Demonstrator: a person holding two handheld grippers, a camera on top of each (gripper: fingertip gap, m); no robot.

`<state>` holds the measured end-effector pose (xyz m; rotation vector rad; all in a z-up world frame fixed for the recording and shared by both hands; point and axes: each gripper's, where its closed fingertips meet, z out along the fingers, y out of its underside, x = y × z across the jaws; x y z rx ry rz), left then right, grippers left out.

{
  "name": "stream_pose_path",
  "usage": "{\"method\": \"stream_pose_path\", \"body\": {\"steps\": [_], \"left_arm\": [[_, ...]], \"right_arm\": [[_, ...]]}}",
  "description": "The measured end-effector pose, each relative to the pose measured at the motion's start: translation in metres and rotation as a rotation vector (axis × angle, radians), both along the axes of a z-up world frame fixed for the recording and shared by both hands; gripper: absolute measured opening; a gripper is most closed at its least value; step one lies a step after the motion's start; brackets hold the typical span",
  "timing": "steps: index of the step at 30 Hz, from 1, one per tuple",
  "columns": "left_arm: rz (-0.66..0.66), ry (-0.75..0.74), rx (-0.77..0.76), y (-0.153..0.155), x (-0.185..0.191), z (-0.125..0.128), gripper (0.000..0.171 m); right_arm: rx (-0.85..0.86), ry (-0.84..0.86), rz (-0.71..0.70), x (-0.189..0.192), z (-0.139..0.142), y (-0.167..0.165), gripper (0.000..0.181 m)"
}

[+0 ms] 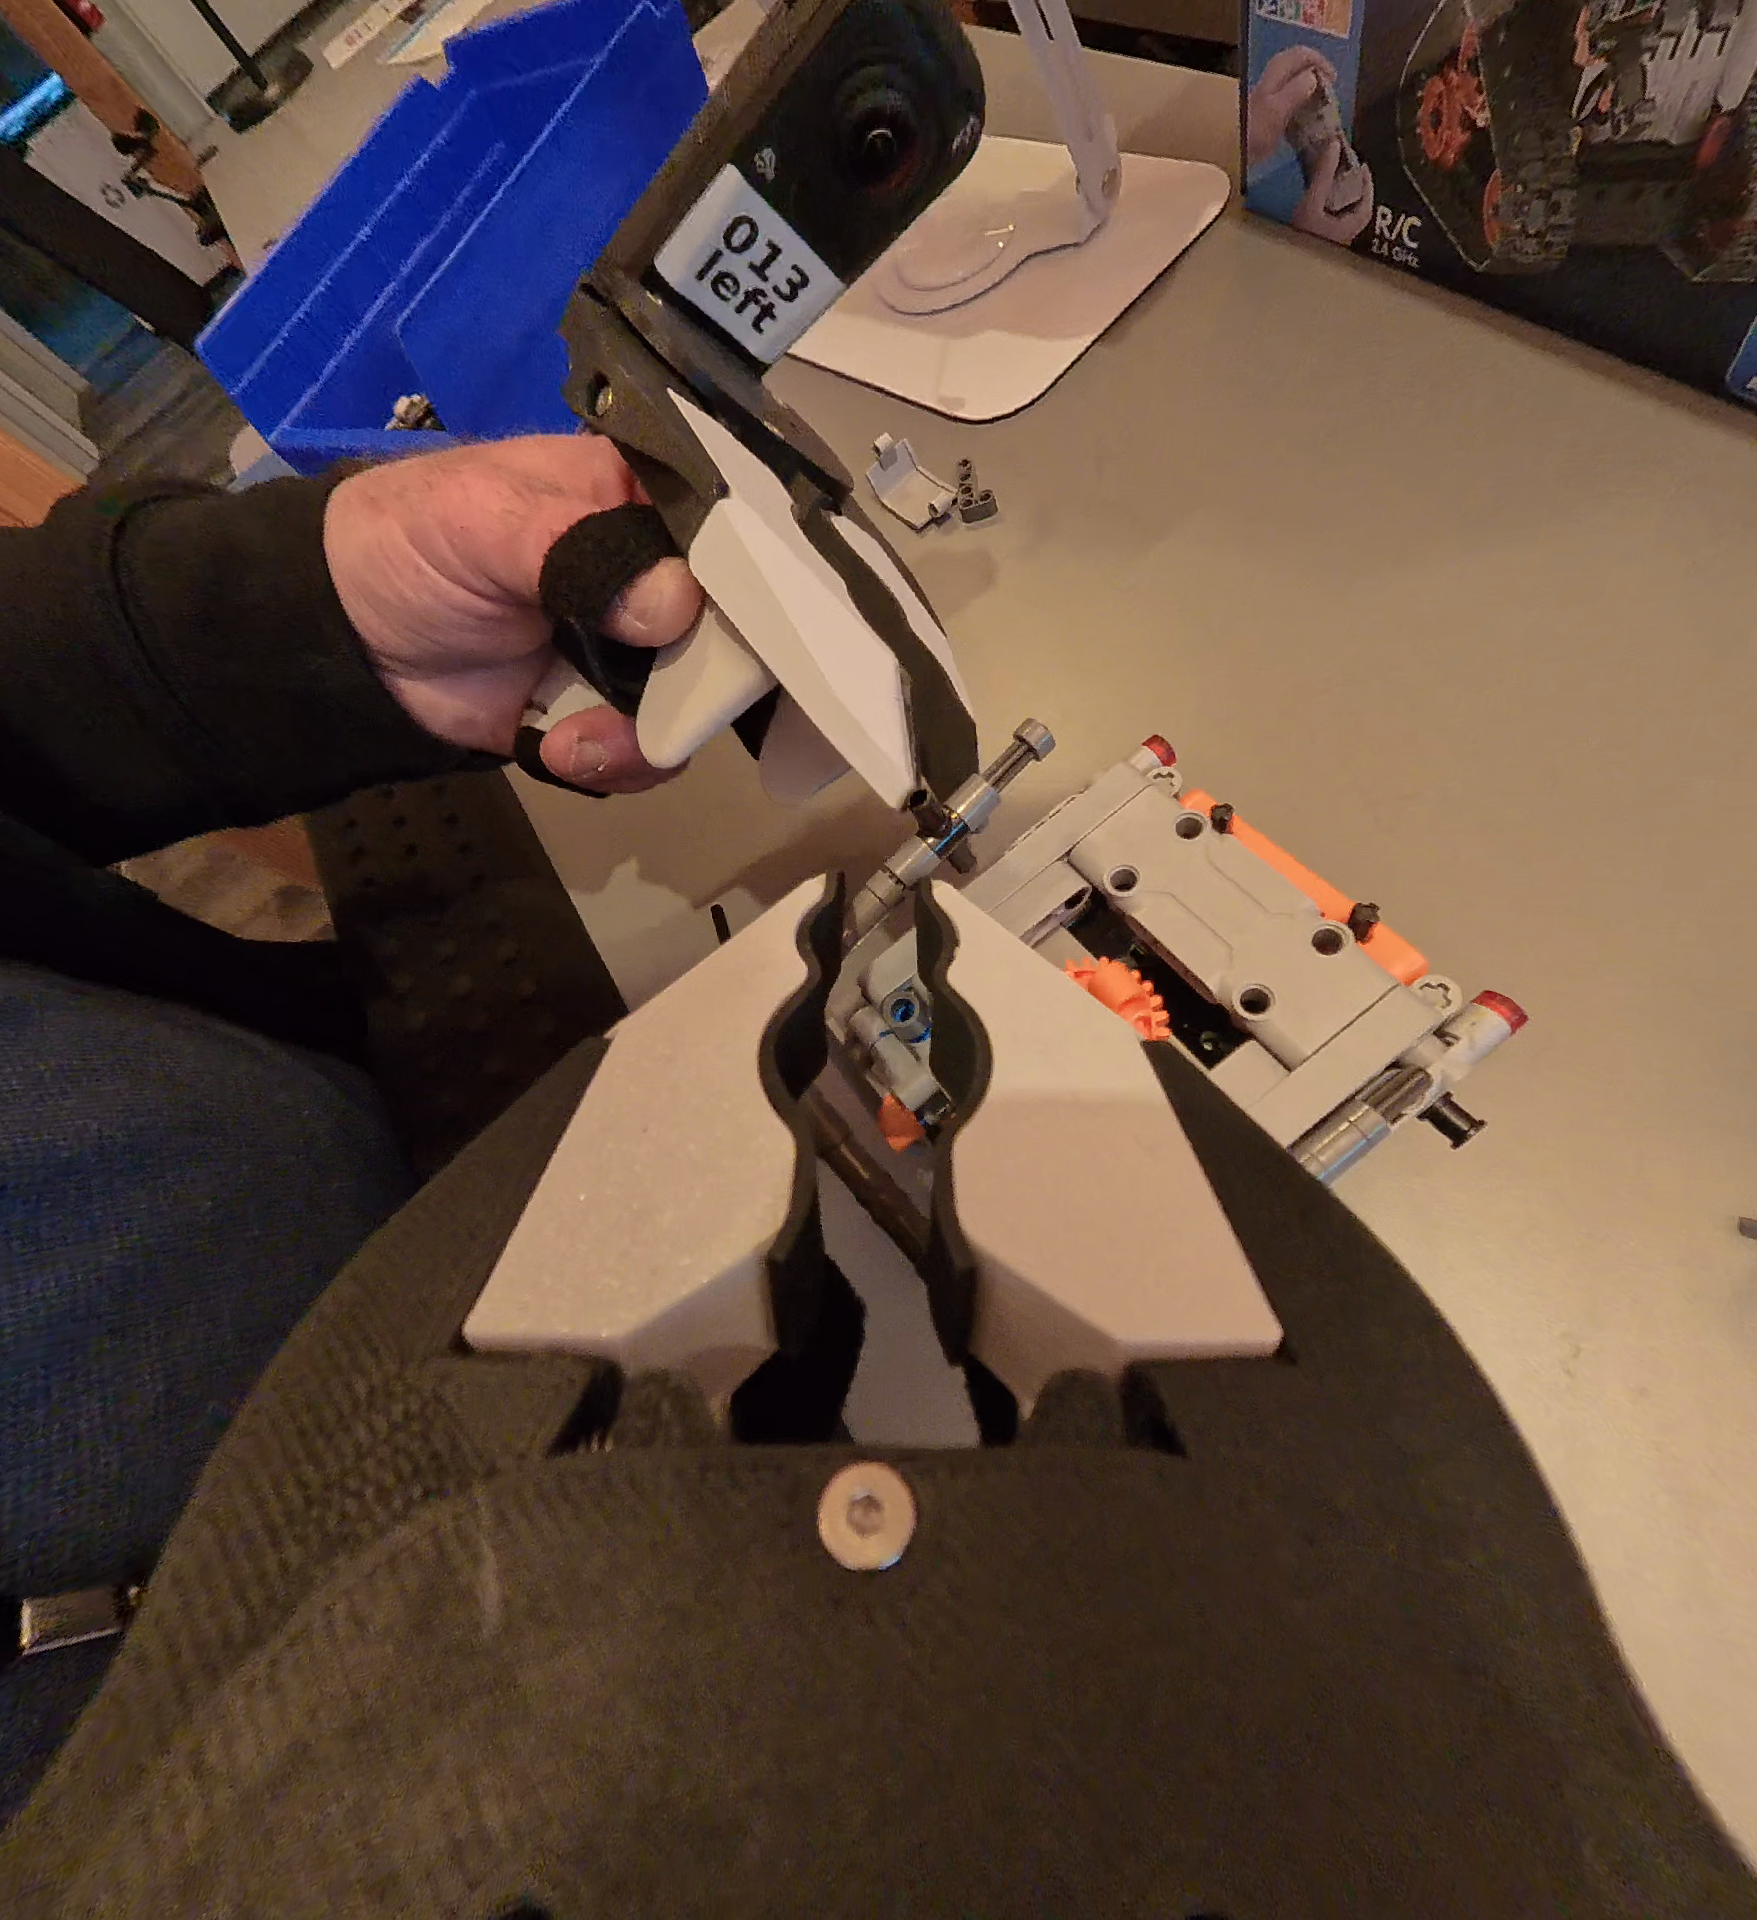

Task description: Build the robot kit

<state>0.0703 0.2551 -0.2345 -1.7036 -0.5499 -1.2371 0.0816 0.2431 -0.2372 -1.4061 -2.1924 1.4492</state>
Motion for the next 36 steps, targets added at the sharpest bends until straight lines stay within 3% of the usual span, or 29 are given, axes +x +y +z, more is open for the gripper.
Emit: {"method": "stream_pose_path", "body": {"steps": [10,15,19,23,36], "left_arm": [[-0.011,-0.021,-0.011,-0.0002,0.0087,0.0004,0.017],[0.015,-0.008,0.0,-0.0027,0.0044,0.001,0.003],[0.025,-0.005,0.01,-0.002,0.0045,0.0034,0.003],[0.03,-0.019,0.008,-0.0003,0.0046,0.0046,0.016],[0.048,-0.035,-0.014,-0.0007,0.0014,0.0017,0.006]], "right_arm": [[-0.009,-0.005,0.018,0.0,-0.0004,-0.0058,0.011],[-0.006,-0.005,0.015,0.0009,-0.001,-0.0037,0.013],[-0.019,-0.007,0.022,0.0014,0.0007,-0.0038,0.013],[-0.018,-0.005,0.032,0.0019,0.0017,-0.0064,0.014],[0.021,-0.009,0.043,0.0025,-0.002,-0.0094,0.014]]}}
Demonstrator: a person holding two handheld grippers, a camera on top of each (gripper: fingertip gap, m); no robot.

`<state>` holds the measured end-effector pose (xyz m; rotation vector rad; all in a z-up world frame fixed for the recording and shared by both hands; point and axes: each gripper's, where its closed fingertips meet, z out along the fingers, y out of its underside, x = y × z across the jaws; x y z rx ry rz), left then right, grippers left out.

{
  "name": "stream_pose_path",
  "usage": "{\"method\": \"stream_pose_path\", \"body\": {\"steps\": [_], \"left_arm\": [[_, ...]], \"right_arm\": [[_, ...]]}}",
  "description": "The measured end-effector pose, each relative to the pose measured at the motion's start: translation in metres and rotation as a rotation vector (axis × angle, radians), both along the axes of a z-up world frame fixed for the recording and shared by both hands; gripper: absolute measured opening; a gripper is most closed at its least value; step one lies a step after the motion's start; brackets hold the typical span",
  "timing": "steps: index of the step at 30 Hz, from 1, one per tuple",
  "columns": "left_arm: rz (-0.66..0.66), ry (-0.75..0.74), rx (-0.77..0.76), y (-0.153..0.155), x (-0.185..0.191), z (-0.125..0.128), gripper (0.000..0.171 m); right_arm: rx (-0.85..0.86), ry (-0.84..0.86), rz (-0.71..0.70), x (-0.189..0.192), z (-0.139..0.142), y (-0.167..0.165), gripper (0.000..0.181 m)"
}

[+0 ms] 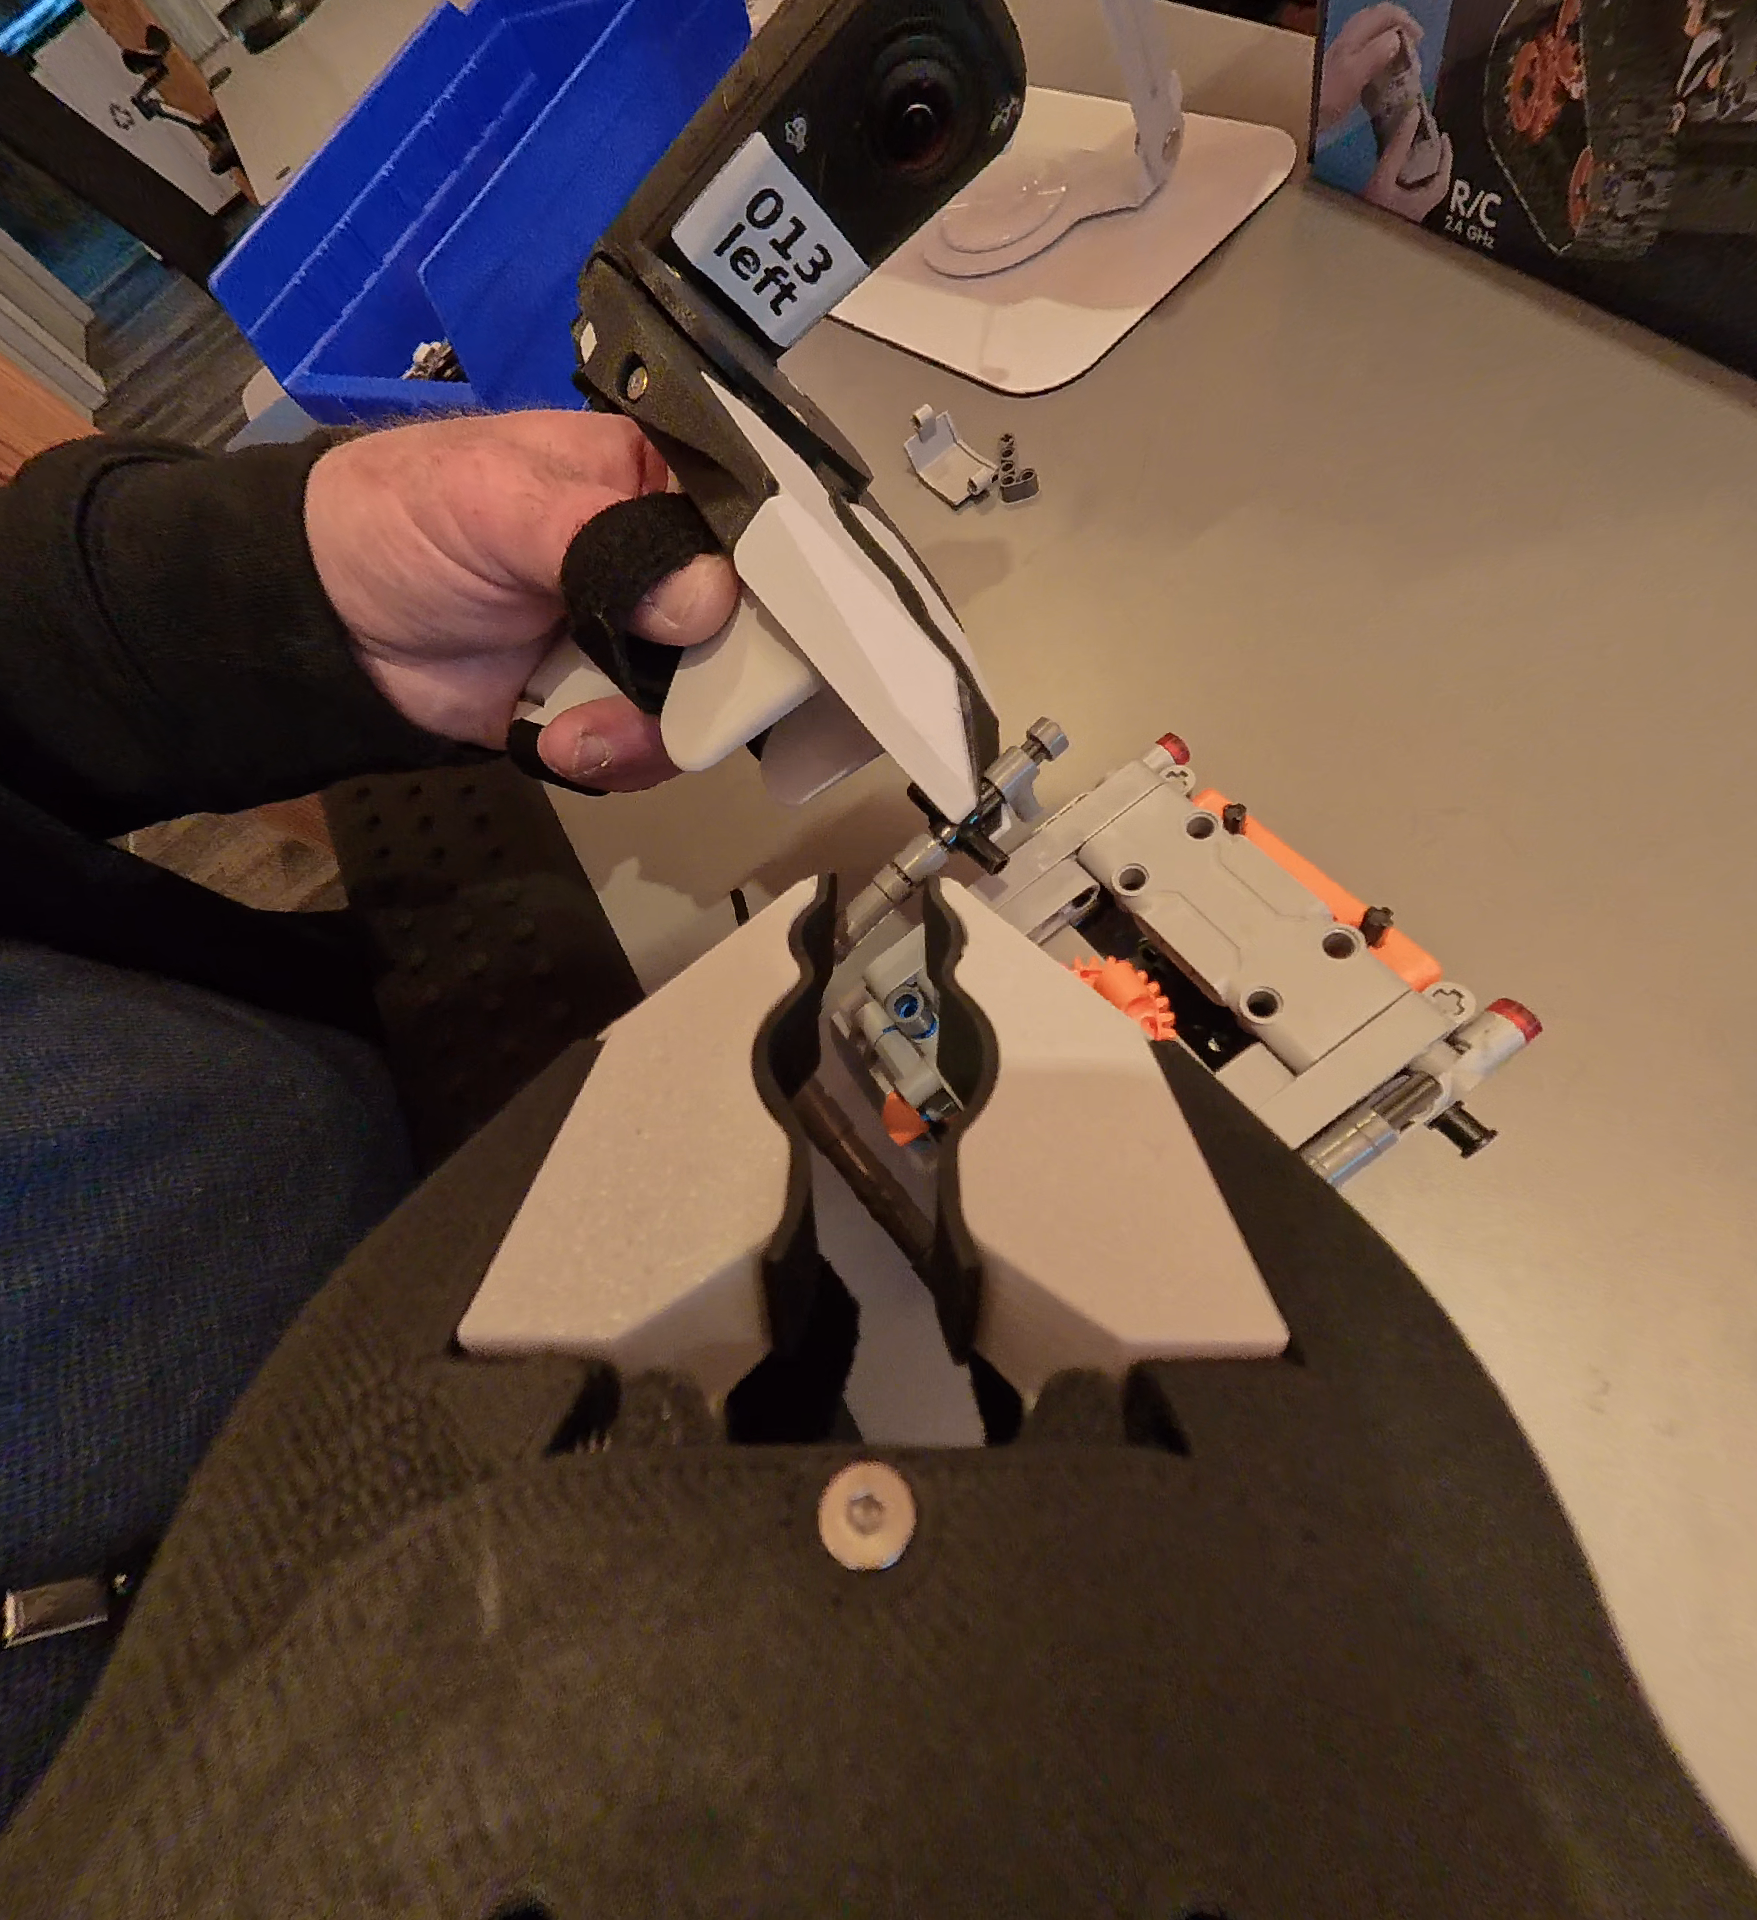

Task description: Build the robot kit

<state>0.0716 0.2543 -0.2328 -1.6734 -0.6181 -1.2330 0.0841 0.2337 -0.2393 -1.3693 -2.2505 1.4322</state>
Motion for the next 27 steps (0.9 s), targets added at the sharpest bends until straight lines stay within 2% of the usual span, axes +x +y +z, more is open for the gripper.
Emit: {"method": "stream_pose_path", "body": {"steps": [10,20,23,27], "left_arm": [[-0.039,-0.003,-0.003,-0.006,0.006,-0.001,0.012],[-0.057,-0.005,-0.009,-0.01,0.01,-0.001,0.006],[-0.062,-0.051,-0.001,-0.011,0.011,0.002,0.011],[-0.049,-0.016,-0.041,-0.014,0.009,-0.001,0.021]], "right_arm": [[0.0,-0.001,-0.001,0.0,0.0,-0.001,0.011],[0.02,0.008,0.008,-0.001,0.0,-0.004,0.012],[0.035,0.012,0.01,-0.001,0.0,-0.005,0.012],[0.05,0.024,0.001,-0.001,0.0,-0.006,0.012]]}}
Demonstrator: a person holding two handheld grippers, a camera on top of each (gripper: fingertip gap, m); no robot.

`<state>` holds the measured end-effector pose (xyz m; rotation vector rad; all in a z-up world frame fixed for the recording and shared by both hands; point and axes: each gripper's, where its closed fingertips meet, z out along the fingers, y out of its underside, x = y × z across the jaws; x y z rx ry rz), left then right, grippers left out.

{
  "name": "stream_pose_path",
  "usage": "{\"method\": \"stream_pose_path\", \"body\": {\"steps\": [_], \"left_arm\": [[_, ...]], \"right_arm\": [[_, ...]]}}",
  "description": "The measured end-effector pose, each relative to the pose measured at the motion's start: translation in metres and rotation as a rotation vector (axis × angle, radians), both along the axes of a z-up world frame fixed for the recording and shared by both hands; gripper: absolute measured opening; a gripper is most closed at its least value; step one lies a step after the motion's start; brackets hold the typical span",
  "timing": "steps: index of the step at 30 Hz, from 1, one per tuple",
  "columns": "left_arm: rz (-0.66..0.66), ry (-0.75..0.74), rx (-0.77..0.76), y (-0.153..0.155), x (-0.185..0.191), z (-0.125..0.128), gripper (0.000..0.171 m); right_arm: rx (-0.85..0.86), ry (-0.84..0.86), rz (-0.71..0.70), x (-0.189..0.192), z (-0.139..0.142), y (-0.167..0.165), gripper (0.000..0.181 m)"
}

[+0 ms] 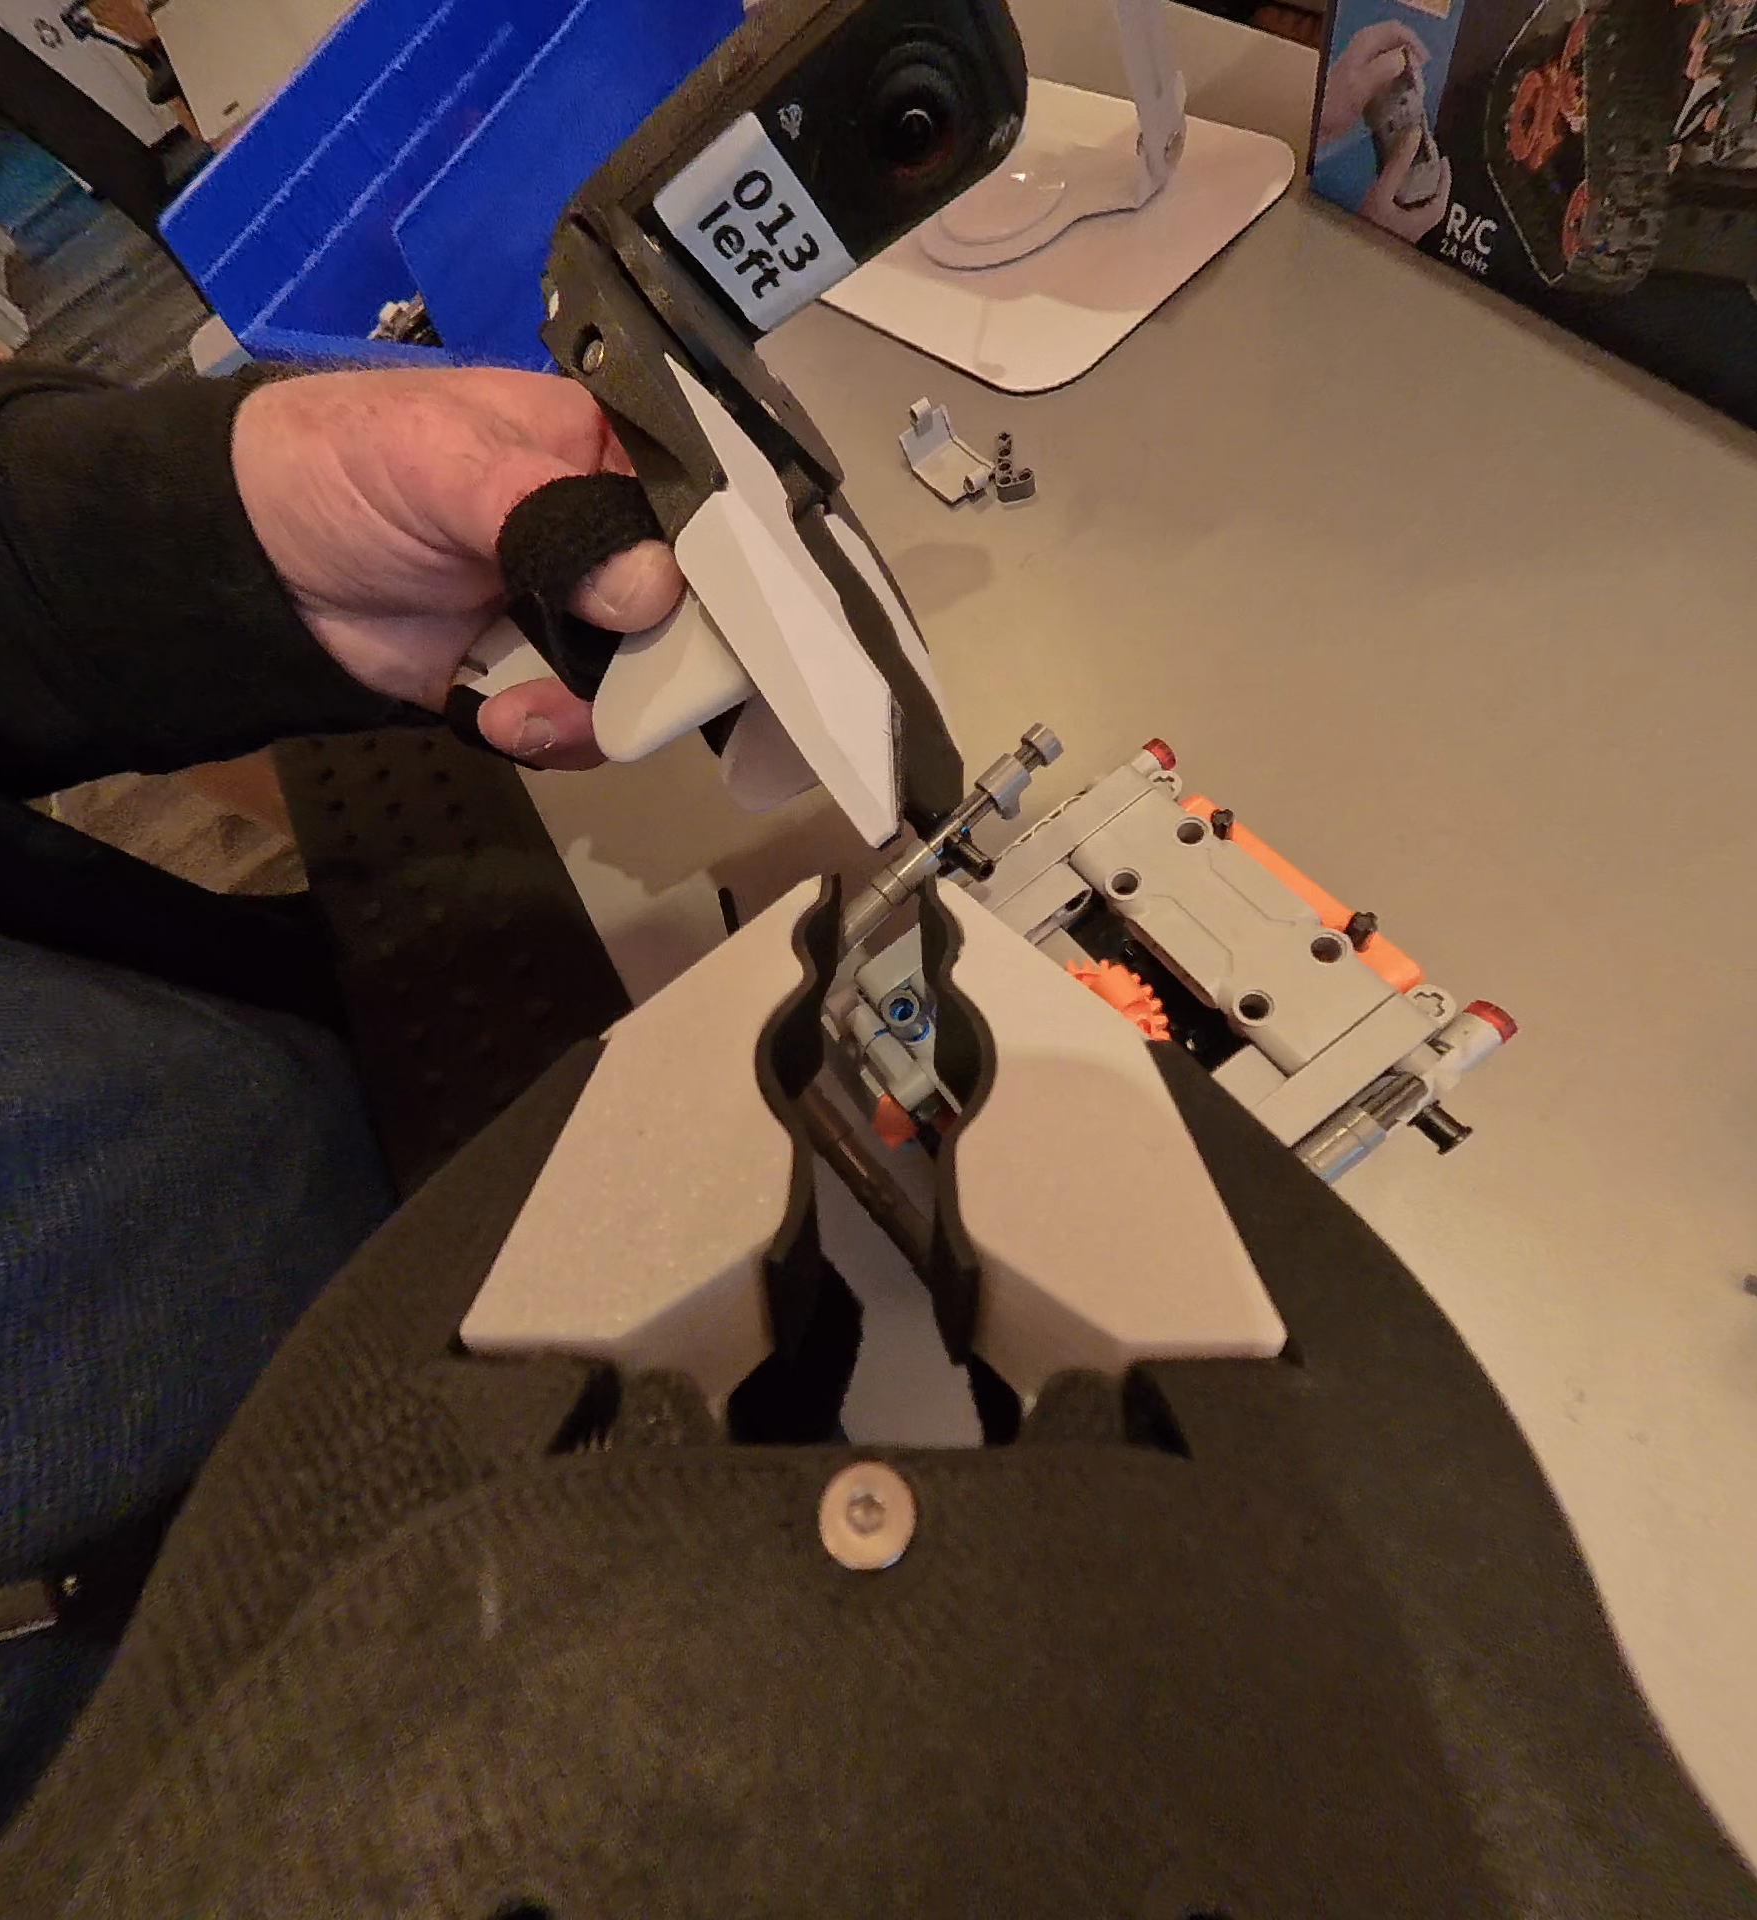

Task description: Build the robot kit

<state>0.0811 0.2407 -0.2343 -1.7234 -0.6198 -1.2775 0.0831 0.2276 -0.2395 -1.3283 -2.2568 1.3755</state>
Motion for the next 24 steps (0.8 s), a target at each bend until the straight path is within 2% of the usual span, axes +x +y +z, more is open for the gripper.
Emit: {"method": "stream_pose_path", "body": {"steps": [4,11,24], "left_arm": [[-0.022,0.029,-0.053,-0.005,0.0038,-0.0044,0.022],[-0.021,0.02,-0.06,-0.0009,0.0069,-0.0045,0.018],[-0.041,-0.033,0.001,-0.003,0.0065,-0.0103,0.014]], "right_arm": [[0.01,0.012,-0.006,-0.0006,0.0018,0.0007,0.012],[0.035,0.019,0.008,-0.0014,-0.0005,-0.003,0.013],[0.024,0.006,0.036,0.0014,-0.0029,-0.0037,0.019]]}}
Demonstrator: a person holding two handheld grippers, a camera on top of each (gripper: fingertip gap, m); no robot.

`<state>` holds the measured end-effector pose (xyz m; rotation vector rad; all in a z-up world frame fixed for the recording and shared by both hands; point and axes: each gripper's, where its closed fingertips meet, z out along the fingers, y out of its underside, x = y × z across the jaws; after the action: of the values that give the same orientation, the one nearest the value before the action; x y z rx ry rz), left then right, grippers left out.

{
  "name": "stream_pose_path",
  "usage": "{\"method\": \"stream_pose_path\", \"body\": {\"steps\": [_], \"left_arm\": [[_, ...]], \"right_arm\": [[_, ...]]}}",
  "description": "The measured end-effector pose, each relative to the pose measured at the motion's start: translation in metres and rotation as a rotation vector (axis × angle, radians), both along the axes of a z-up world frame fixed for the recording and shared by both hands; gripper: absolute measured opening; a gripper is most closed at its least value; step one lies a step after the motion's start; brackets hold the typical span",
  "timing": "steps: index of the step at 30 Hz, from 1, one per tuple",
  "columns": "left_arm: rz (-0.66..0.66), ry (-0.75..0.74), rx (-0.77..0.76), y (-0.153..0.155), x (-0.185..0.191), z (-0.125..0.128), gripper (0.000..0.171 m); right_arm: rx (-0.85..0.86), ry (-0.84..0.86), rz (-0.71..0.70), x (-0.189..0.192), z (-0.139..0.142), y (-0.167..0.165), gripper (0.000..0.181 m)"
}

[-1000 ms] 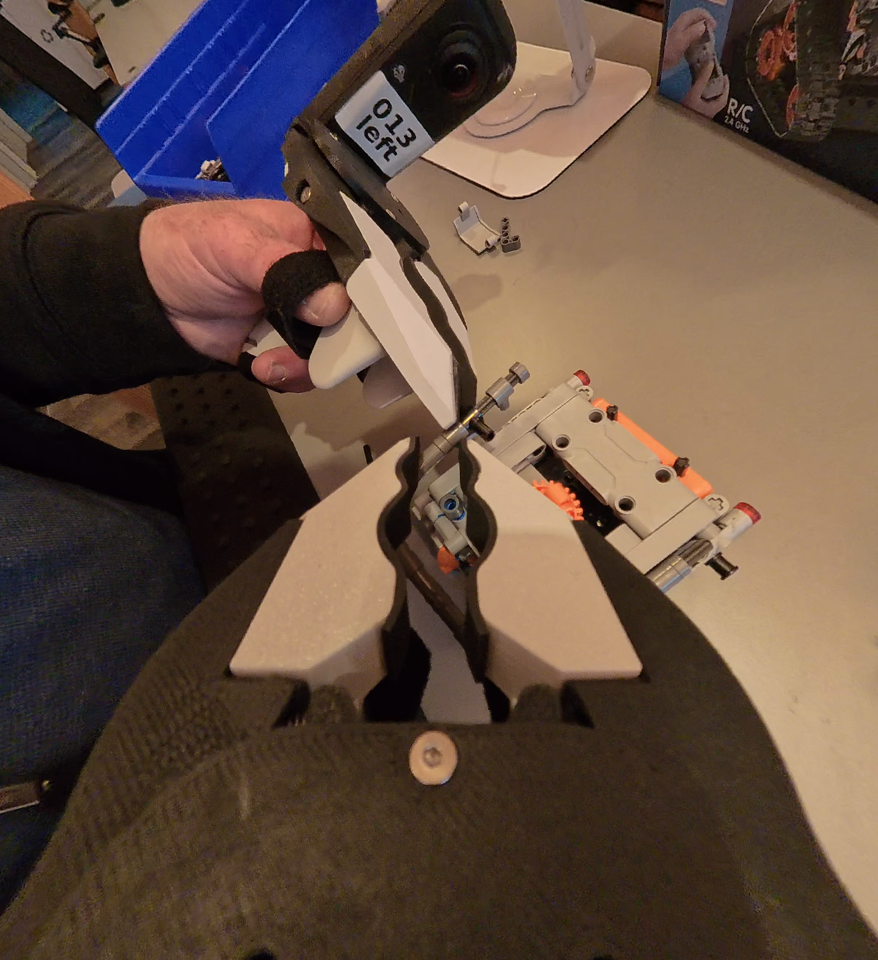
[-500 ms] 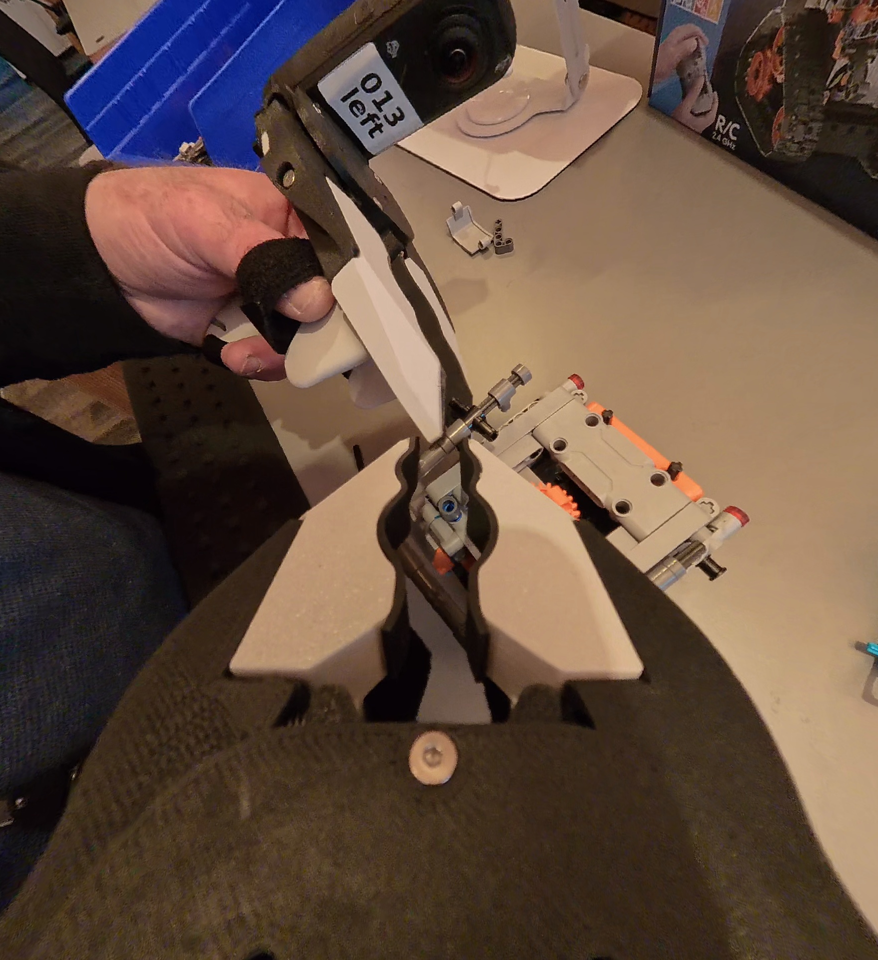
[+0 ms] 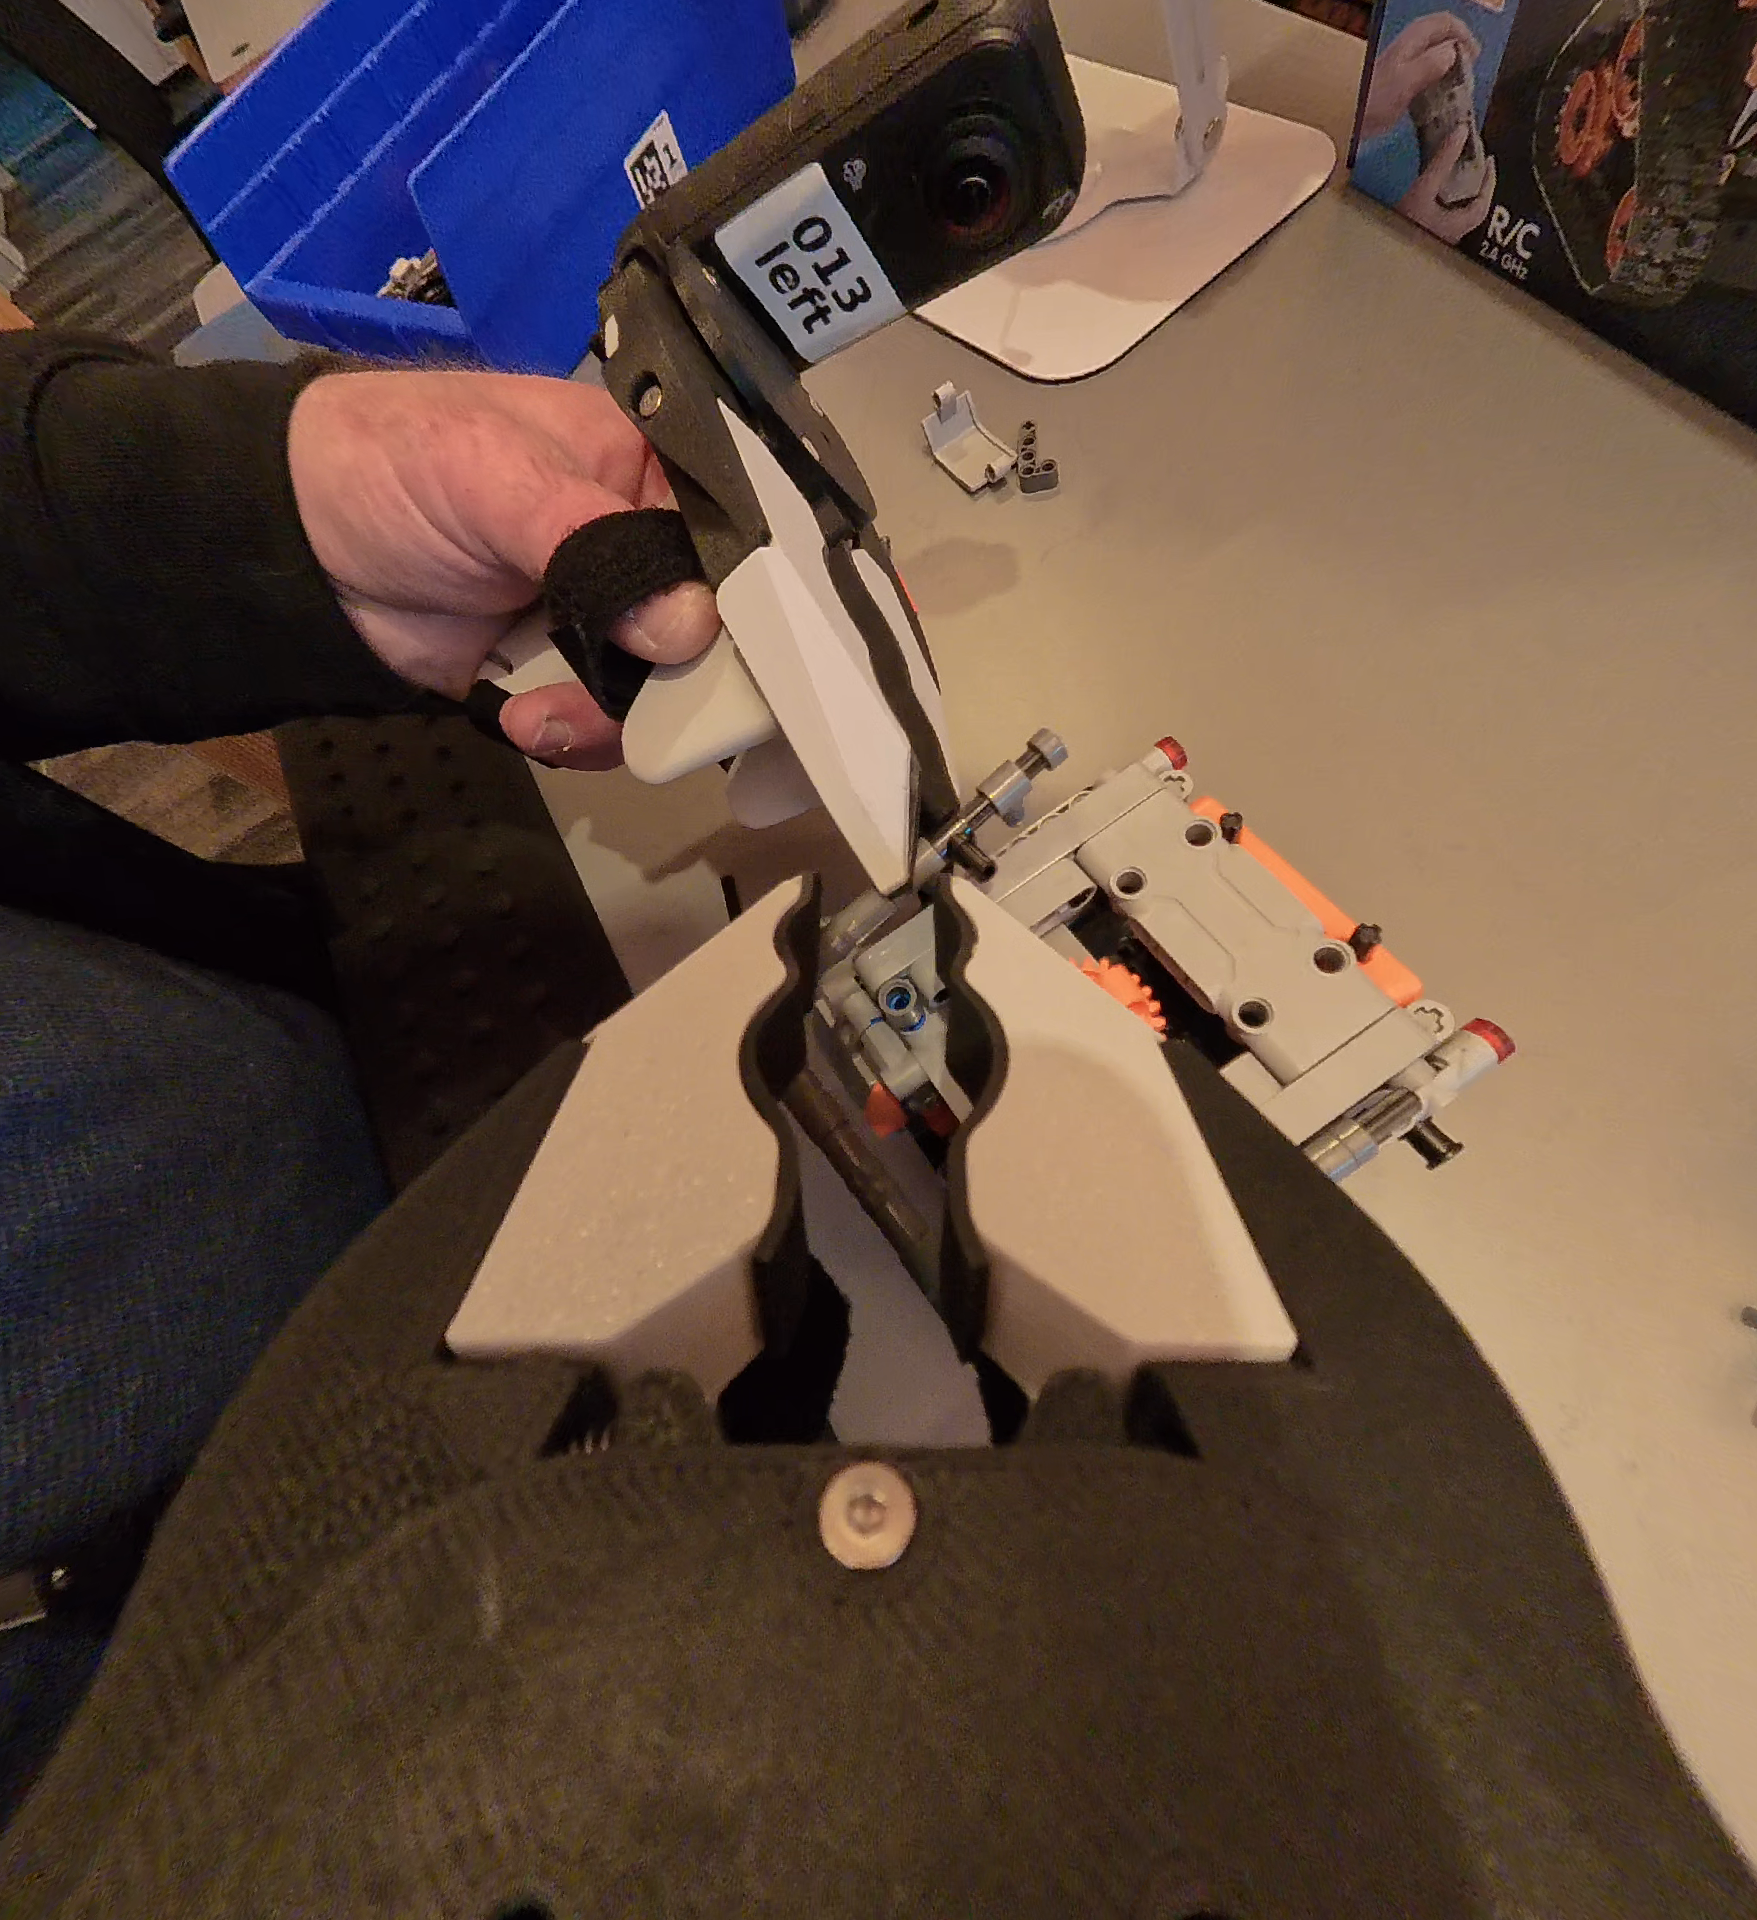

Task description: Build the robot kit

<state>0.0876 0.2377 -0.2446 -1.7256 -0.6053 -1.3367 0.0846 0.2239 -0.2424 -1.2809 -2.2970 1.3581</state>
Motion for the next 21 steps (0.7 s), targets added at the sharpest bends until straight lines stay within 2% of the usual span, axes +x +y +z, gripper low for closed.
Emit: {"method": "stream_pose_path", "body": {"steps": [13,17,18,21], "left_arm": [[0.006,-0.035,0.024,-0.0018,-0.0029,-0.0005,0.013],[0.01,-0.006,-0.001,-0.0047,-0.0065,-0.0048,0.011],[0.016,0.003,-0.011,-0.0057,-0.0083,-0.007,0.015],[0.003,0.011,0.015,-0.0053,-0.0049,-0.0014,0.014]], "right_arm": [[-0.004,-0.017,-0.005,0.0013,-0.0024,0.0019,0.017],[-0.004,-0.016,-0.011,0.0009,-0.0022,0.0043,0.017],[-0.004,-0.015,-0.014,0.0007,-0.0019,0.0055,0.017],[-0.016,-0.017,-0.004,0.0019,-0.0017,0.0041,0.017]]}}
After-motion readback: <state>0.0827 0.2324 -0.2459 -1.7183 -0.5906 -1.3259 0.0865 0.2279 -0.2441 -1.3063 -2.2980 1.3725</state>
